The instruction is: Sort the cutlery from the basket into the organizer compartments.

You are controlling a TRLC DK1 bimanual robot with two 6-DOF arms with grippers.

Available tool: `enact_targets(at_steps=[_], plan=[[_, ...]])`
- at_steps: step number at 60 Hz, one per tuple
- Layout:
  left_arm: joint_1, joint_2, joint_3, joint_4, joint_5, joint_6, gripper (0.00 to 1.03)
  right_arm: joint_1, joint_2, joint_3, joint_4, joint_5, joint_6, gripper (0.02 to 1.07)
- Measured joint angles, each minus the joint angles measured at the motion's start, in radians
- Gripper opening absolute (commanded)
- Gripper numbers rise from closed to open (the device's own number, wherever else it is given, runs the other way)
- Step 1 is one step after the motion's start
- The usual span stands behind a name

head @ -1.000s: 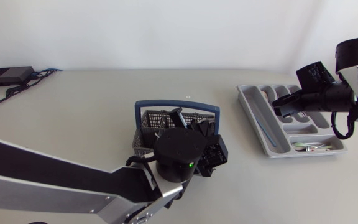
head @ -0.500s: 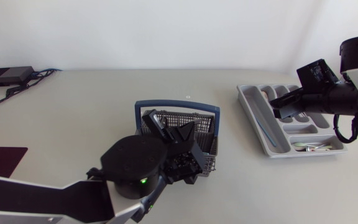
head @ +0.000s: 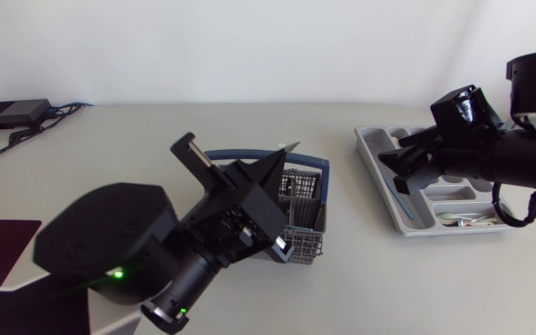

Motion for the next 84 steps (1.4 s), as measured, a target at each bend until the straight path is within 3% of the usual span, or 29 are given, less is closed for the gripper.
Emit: enact_targets(at_steps=[5, 15, 22, 37, 49, 60, 78, 84], plan=[[0.005, -0.046, 0.034, -0.032, 0.003, -0.030, 0.03, 0.024, -0.043, 0.000, -0.023, -0.049, 0.004, 0.68], [0.047, -0.109, 0.114, -0.190, 0.030, -0.149, 0.03, 0.031, -0.084, 0.011, -0.080, -0.203, 0.033, 0.69], [0.093, -0.121, 0.168, -0.305, 0.084, -0.257, 0.03, 0.033, -0.088, 0.029, -0.095, -0.288, 0.054, 0.69], [0.204, -0.114, 0.262, -0.504, 0.254, -0.459, 0.03, 0.083, -0.047, 0.078, -0.092, -0.363, 0.103, 0.69], [0.290, -0.080, 0.354, -0.643, 0.409, -0.587, 0.03, 0.145, 0.038, 0.107, -0.042, -0.367, 0.157, 0.69], [0.324, -0.061, 0.401, -0.706, 0.489, -0.655, 0.03, 0.219, 0.114, 0.150, -0.013, -0.324, 0.201, 0.69], [0.352, -0.035, 0.429, -0.744, 0.551, -0.696, 0.03, 0.301, 0.217, 0.273, 0.003, -0.249, 0.257, 0.68], [0.362, -0.030, 0.434, -0.752, 0.568, -0.715, 0.03, 0.323, 0.232, 0.280, 0.003, -0.228, 0.264, 0.62]])
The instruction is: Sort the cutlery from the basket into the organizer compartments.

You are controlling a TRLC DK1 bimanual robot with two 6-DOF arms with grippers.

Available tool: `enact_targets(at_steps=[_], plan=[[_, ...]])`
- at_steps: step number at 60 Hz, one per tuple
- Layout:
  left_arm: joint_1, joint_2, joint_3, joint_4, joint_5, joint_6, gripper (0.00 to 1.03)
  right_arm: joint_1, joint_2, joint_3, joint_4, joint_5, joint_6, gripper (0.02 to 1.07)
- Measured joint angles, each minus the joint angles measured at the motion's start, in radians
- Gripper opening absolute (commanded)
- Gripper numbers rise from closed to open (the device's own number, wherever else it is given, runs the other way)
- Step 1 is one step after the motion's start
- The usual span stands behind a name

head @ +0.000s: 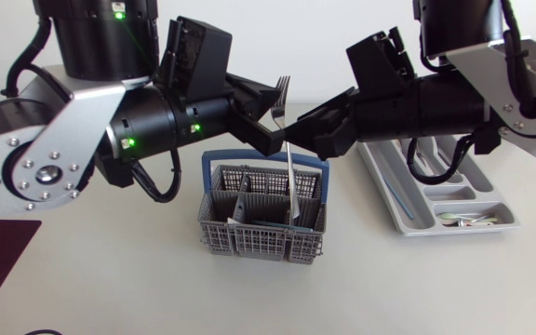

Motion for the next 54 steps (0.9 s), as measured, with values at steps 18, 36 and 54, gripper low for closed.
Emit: enact_targets(at_steps=[18, 36, 54], plan=[[0.009, 0.001, 0.008, -0.007, 0.019, -0.018, 0.03, 0.043, 0.036, 0.013, 0.000, 0.045, 0.008, 0.35], [0.010, 0.001, 0.008, -0.007, 0.019, -0.018, 0.03, 0.076, 0.042, 0.020, 0.000, 0.097, 0.012, 0.07], [0.012, 0.001, 0.012, -0.013, 0.019, -0.024, 0.30, 0.073, 0.042, 0.019, -0.003, 0.119, 0.029, 0.07]])
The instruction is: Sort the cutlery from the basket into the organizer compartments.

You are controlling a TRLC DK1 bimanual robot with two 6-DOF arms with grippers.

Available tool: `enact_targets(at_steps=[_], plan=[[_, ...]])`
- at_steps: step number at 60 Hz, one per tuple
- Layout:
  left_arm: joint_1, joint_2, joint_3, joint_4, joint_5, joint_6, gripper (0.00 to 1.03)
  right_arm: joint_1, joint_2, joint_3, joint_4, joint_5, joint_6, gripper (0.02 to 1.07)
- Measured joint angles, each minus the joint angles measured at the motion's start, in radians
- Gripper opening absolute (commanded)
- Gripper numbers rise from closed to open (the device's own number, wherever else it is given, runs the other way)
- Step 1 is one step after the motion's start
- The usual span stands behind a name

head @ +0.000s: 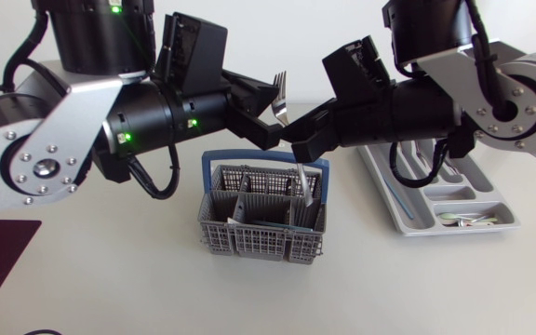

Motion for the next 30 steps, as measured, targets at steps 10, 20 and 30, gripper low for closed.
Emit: enact_targets(at_steps=[10, 20, 30], plan=[[0.019, 0.000, 0.033, -0.016, 0.003, -0.001, 0.68, 0.004, -0.013, -0.001, -0.027, -0.026, -0.007, 0.07], [0.044, 0.000, 0.070, -0.049, 0.003, -0.001, 0.88, -0.003, -0.055, -0.001, -0.056, -0.025, -0.008, 0.07], [0.077, -0.002, 0.096, -0.064, 0.025, -0.002, 0.90, -0.049, -0.114, -0.013, -0.085, -0.051, -0.023, 0.07]])
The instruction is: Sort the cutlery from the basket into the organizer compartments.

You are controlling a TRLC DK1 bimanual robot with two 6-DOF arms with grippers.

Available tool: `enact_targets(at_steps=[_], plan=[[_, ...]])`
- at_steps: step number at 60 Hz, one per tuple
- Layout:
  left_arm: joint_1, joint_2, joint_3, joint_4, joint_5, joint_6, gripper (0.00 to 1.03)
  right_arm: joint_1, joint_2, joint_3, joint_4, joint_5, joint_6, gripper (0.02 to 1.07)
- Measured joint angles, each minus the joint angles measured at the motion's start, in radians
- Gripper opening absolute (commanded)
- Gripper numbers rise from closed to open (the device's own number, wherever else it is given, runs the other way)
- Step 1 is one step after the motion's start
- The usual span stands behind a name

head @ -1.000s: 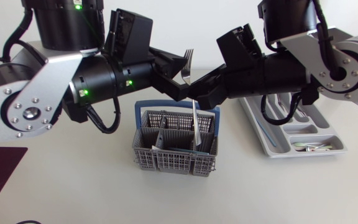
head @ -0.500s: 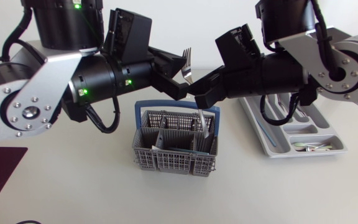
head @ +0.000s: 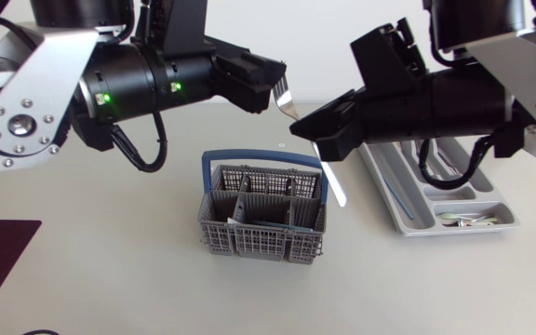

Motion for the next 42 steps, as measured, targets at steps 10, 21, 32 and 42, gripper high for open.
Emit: enact_targets(at_steps=[10, 21, 32, 42], plan=[[0.084, -0.012, 0.013, 0.000, -0.049, 0.000, 0.91, -0.122, -0.074, -0.039, -0.071, -0.042, -0.026, 0.07], [0.130, -0.015, 0.029, -0.001, -0.056, -0.007, 0.91, -0.232, -0.120, -0.077, -0.103, -0.093, -0.068, 0.07], [0.127, -0.022, 0.029, -0.012, -0.056, -0.007, 0.90, -0.386, -0.132, -0.106, -0.115, -0.166, -0.111, 0.07], [0.068, -0.023, 0.029, -0.023, -0.056, 0.032, 0.90, -0.512, -0.132, -0.134, -0.122, -0.219, -0.138, 0.07]])
